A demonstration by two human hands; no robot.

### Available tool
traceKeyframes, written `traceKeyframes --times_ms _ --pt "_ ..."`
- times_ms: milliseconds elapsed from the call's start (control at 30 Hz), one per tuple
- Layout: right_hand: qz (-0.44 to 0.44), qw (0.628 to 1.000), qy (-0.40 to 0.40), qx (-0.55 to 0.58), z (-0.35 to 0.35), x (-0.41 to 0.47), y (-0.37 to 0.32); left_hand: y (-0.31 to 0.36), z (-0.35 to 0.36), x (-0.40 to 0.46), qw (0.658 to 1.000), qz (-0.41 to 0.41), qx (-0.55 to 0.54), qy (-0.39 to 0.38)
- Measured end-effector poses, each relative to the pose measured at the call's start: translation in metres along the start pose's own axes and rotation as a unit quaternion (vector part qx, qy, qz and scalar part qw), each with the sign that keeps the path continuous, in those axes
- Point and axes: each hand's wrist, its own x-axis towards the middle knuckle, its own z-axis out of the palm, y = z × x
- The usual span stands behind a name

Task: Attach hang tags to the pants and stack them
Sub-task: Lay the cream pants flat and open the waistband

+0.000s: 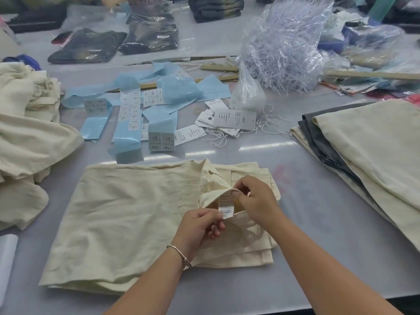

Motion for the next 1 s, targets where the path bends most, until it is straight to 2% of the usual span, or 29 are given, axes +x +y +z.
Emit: traceKeyframes --times_ms 133,533,667,733,833,933,1000 --pt "0.001 1.0 0.009 0.016 -0.001 -0.004 0.0 -0.004 -0.002 0.0 1.0 0.021 0.021 -0.002" --pt "-0.011 1.0 0.026 -0.007 -0.001 -0.014 -0.008 -0.007 -0.007 0.001 1.0 0.018 -0.01 -0.011" --pt "-0.072 0.994 0.049 -0.068 0.003 -0.011 -0.018 0.0 -0.017 -0.006 0.998 0.052 0.024 -0.002" --pt "-0.104 0.989 0.034 -0.097 0.009 -0.002 -0.028 0.011 -0.034 -0.006 0.994 0.089 0.025 0.052" --pt "-0.079 0.992 -0.014 -0.097 0.031 0.019 -0.048 0.036 -0.082 0.001 0.974 0.125 -0.022 0.185" --pt "-0.087 0.99 -0.045 -0.1 0.066 0.044 -0.07 0.068 -0.146 0.018 0.931 0.154 -0.029 0.33" --pt "-0.11 0.988 -0.061 -0.088 0.093 0.06 -0.088 0.089 -0.189 0.034 0.899 0.163 0.021 0.405"
